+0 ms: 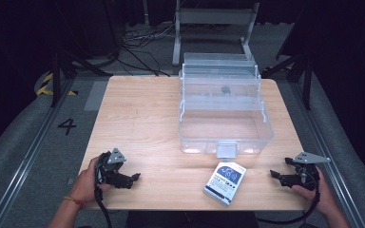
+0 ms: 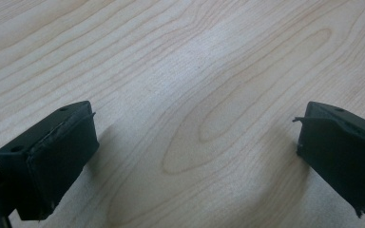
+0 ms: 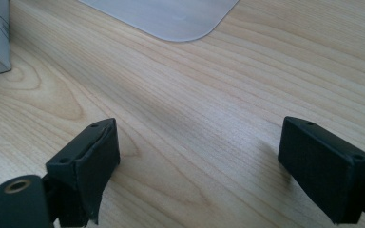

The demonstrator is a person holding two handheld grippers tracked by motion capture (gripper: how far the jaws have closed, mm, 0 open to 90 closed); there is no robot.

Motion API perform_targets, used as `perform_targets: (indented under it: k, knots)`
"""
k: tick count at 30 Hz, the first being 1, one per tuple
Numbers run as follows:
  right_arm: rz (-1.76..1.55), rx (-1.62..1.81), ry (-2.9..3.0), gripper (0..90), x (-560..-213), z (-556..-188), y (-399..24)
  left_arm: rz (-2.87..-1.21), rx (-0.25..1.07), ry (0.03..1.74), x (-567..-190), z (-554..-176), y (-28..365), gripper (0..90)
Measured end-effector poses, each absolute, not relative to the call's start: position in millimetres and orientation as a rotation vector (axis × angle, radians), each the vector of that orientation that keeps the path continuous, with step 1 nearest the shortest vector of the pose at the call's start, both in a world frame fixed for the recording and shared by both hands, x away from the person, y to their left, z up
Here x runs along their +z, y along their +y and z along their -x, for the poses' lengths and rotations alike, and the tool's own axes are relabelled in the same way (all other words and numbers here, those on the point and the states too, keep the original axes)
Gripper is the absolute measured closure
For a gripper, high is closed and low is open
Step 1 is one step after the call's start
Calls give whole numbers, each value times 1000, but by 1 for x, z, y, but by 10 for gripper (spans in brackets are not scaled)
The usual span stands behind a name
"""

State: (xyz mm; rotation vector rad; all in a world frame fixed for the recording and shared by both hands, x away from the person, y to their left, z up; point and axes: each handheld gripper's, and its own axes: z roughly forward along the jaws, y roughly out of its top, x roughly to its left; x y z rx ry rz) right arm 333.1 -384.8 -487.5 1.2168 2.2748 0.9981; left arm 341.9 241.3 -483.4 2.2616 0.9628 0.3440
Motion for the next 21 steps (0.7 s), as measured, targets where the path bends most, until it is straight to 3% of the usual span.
perform_targets:
  k: [13,21]
  knots:
    - [-1213,995,2280,146,-487,-334,-385,-2292,308,874,-483,-353,239,1]
    - [-1152,940,2329,168,-482,-333,-380,-2276,325,930,-483,-348,235,3]
